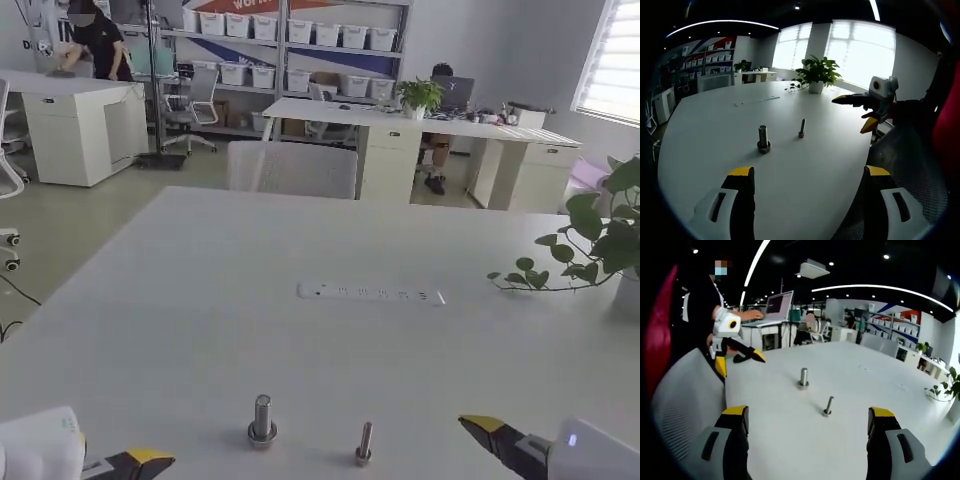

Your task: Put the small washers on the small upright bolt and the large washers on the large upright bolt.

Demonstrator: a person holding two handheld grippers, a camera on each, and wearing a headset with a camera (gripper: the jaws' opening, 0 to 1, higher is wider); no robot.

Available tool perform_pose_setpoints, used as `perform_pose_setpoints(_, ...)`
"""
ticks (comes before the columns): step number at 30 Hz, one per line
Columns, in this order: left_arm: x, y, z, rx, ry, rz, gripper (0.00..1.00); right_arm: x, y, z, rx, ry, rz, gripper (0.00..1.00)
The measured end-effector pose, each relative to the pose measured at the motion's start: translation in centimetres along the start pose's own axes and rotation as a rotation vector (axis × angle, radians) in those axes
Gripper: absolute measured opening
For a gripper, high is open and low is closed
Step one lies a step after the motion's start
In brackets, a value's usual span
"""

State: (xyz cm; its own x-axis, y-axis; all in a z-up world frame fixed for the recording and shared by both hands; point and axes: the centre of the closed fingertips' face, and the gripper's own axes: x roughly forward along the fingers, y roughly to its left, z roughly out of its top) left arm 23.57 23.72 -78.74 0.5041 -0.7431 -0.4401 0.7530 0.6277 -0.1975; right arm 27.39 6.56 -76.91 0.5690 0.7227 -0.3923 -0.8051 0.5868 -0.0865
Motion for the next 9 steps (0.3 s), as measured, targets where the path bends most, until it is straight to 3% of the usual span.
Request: perform_pose_setpoints(9,0.1,-0.07,0.02,0.003,0.005,-0.001,0.9,-0.13,-0.25,-0.34,0.005,0.014,-0.009,1.0)
